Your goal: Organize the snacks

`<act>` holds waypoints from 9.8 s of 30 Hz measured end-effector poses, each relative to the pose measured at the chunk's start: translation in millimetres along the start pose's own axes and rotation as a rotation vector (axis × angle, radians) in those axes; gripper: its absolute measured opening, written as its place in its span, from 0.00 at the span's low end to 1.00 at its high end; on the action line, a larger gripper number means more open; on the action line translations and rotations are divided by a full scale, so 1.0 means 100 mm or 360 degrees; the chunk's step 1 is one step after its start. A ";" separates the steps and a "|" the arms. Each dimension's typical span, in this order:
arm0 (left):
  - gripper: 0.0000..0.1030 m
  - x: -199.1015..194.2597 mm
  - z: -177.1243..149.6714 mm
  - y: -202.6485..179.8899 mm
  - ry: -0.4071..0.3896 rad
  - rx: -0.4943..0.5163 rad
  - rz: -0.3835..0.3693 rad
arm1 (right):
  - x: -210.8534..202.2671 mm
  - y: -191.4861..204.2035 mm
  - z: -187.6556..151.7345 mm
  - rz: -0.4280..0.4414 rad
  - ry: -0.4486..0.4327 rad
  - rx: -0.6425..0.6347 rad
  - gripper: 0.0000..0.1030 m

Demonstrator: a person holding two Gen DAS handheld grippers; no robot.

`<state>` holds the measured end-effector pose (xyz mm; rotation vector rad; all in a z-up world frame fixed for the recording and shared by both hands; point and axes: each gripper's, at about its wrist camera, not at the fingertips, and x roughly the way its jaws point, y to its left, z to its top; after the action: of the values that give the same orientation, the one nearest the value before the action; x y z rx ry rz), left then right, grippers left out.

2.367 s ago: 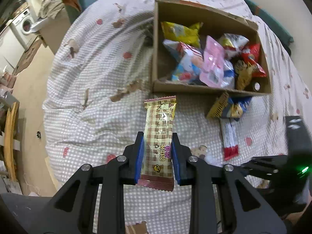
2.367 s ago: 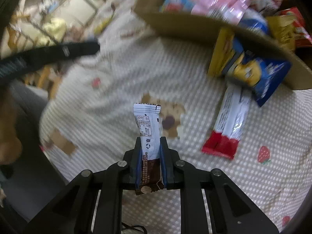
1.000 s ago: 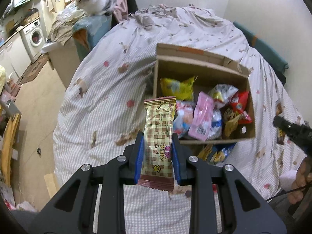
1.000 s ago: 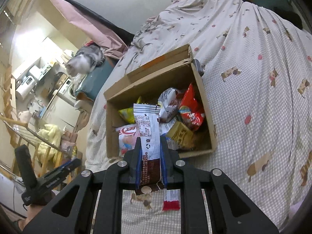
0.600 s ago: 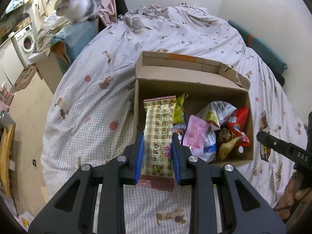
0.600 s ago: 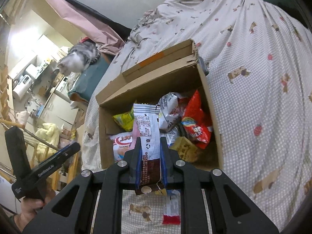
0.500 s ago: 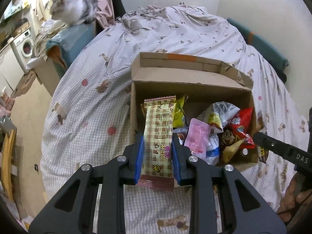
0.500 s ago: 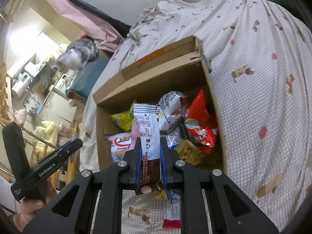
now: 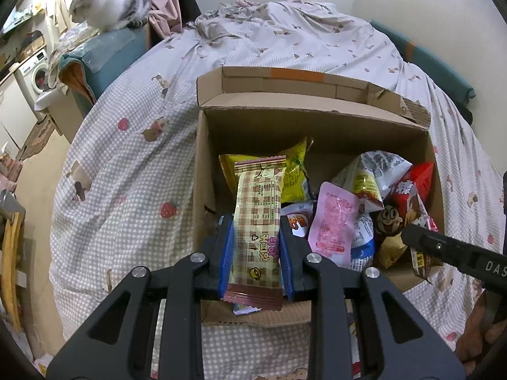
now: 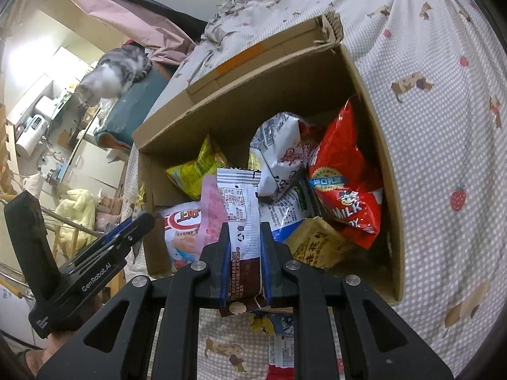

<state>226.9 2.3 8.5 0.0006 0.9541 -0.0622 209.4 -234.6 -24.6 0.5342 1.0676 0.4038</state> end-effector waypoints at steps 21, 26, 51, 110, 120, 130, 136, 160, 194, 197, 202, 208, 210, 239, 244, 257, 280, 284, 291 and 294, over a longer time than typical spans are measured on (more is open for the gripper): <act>0.23 -0.03 -0.02 -0.03 -0.0032 0.0037 -0.0019 | 0.00 0.06 0.01 0.0103 -0.0018 -0.0023 0.21; 0.43 -0.07 -0.02 -0.02 -0.0051 0.0039 -0.0014 | -0.04 0.09 0.02 0.0088 -0.0044 -0.0044 0.35; 0.73 -0.44 -0.29 0.09 -0.0048 0.0006 -0.0072 | -0.53 -0.05 -0.18 0.0034 -0.0152 0.0080 0.70; 0.27 -0.53 -1.39 -0.18 0.0511 0.0172 0.0006 | -0.15 -0.24 -0.85 -0.0154 0.0158 0.0159 0.92; 0.27 -0.35 -1.13 0.18 0.0490 -0.0063 -0.0029 | 0.49 -0.17 -0.73 -0.0283 0.0271 -0.0077 0.92; 0.27 -0.21 -1.04 0.24 0.0484 -0.0121 -0.0021 | 0.62 -0.22 -0.77 -0.0265 0.0281 -0.0194 0.62; 0.27 -0.25 -1.07 0.19 0.0471 -0.0074 -0.0019 | 0.41 -0.09 -0.88 -0.0239 0.0261 -0.0269 0.56; 0.27 -0.47 -0.07 -0.22 0.0014 0.0136 0.0012 | -0.32 0.34 -0.09 -0.0031 -0.0104 -0.0247 0.56; 0.68 -0.34 0.16 -0.22 -0.0142 0.0060 0.0124 | -0.40 0.15 0.14 -0.0088 -0.0245 -0.0091 1.00; 0.68 -0.50 0.09 -0.20 -0.0183 0.0073 0.0101 | -0.52 0.27 0.08 -0.0144 -0.0284 -0.0163 1.00; 0.68 -0.75 -0.05 -0.15 -0.0221 0.0048 0.0086 | -0.71 0.41 -0.06 -0.0223 -0.0331 -0.0218 1.00; 0.96 -1.04 -0.28 -0.04 -0.0255 0.0011 0.0073 | -0.93 0.43 -0.36 -0.0277 -0.0370 -0.0229 1.00; 0.99 -1.10 -0.36 0.00 -0.0264 0.0010 0.0080 | -0.97 0.43 -0.46 -0.0306 -0.0374 -0.0229 1.00; 1.00 -1.34 -1.03 0.10 -0.0282 -0.0033 0.0014 | -1.00 0.48 -1.18 -0.0531 -0.0435 -0.0373 1.00; 1.00 -1.28 -1.04 0.12 -0.0260 -0.0062 0.0025 | -0.94 0.51 -1.19 -0.0548 -0.0425 -0.0407 1.00; 1.00 -1.29 -1.05 0.11 -0.0263 -0.0059 0.0018 | -0.92 0.53 -1.20 -0.0557 -0.0418 -0.0433 1.00; 1.00 -1.25 -1.09 0.12 -0.0247 -0.0067 0.0019 | -0.94 0.55 -1.20 -0.0566 -0.0423 -0.0441 1.00; 1.00 -1.25 -1.09 0.12 -0.0242 -0.0073 0.0021 | -0.93 0.57 -1.20 -0.0573 -0.0429 -0.0443 1.00; 1.00 -1.24 -1.07 0.12 -0.0223 -0.0081 0.0019 | -0.93 0.55 -1.21 -0.0565 -0.0422 -0.0433 1.00; 1.00 -1.24 -1.07 0.12 -0.0223 -0.0080 0.0021 | -0.93 0.55 -1.21 -0.0565 -0.0422 -0.0434 1.00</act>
<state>69.0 23.9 47.2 -0.0434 0.8152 -0.0253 57.4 -216.3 28.5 0.1437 0.8133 0.1549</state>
